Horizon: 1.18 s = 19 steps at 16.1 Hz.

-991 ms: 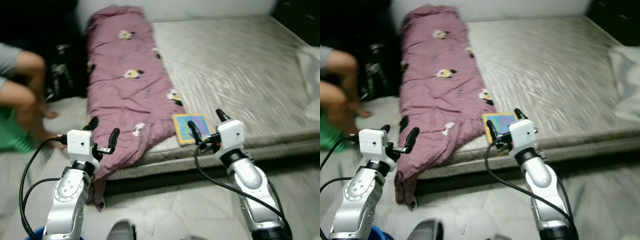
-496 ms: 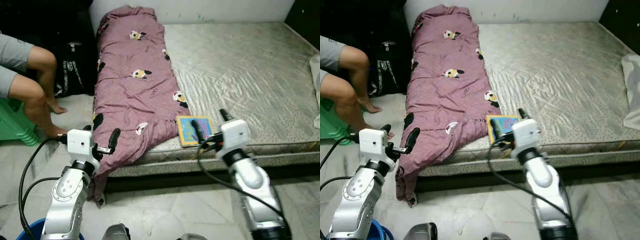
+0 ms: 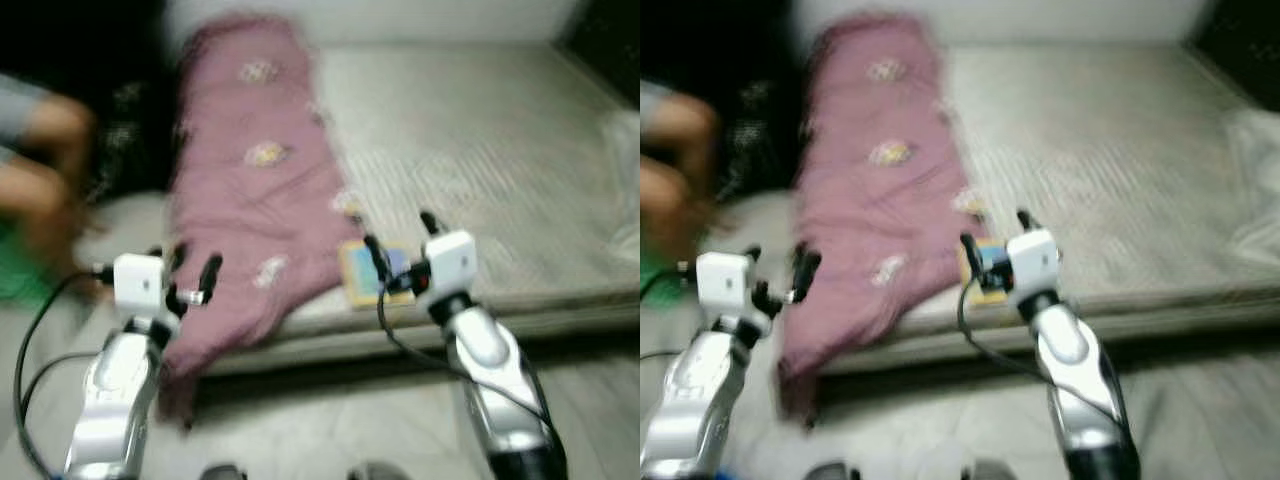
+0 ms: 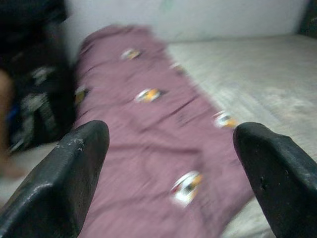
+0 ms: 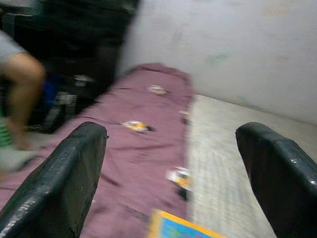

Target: Clean up the room

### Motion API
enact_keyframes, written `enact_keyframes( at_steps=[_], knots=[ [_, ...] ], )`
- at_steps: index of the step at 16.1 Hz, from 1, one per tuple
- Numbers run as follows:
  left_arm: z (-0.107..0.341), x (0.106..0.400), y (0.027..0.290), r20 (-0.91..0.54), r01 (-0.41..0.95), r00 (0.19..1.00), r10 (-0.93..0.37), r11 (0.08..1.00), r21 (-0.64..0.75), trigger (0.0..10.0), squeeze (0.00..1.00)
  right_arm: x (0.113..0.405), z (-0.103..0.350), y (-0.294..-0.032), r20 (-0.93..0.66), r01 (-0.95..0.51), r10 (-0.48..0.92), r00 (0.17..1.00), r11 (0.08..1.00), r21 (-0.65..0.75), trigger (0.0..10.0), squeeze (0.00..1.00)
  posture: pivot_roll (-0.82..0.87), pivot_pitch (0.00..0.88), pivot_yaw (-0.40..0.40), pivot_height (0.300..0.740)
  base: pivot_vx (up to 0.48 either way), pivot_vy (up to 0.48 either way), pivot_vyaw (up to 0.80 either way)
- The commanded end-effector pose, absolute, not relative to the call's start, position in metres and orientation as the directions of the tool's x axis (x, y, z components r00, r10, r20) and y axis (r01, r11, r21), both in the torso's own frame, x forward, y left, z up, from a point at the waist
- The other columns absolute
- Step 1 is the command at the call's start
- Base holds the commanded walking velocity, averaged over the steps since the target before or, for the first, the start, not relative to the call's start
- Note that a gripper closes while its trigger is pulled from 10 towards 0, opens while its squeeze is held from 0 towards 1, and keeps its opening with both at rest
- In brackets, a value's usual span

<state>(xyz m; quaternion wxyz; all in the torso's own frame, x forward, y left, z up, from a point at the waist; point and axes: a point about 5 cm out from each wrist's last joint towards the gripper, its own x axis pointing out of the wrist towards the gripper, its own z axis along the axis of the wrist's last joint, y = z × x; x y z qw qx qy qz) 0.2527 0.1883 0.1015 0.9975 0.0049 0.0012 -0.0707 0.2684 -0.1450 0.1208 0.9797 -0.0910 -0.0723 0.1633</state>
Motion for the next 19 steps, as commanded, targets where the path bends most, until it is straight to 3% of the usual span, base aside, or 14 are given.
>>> enact_keyframes(
  at_steps=[1,5,9,19],
  knots=[
    [0.0999,0.251,0.185,-0.01,0.164,0.986,-0.164,0.986,0.013,10.0,0.0,0.2701,0.1219,-0.1454,0.116,-0.307,0.334,0.935,0.93,-0.201,10.0,0.0,-0.03,0.066,-0.049,0.74,0.304,0.0,0.0],
    [0.0994,0.251,0.1863,-0.013,0.143,0.99,-0.143,0.99,0.015,10.0,0.0,0.2706,0.1218,-0.1444,0.118,-0.309,0.337,0.934,0.929,-0.202,10.0,0.0,-0.03,0.068,-0.048,0.74,0.289,0.0,0.0],
    [0.0986,0.2524,0.1866,-0.02,0.134,0.991,-0.134,0.991,0.02,10.0,0.0,0.2696,0.1213,-0.1448,0.117,-0.313,0.342,0.932,0.926,-0.21,10.0,0.0,-0.03,0.069,-0.047,0.74,0.0,0.0,0.0],
    [0.0988,0.2541,0.1863,-0.025,0.128,0.992,-0.128,0.991,0.024,10.0,0.0,0.2694,0.1209,-0.1432,0.118,-0.317,0.346,0.931,0.925,-0.209,10.0,0.0,-0.03,0.073,-0.045,0.74,0.0,0.0,0.78]
  ],
)
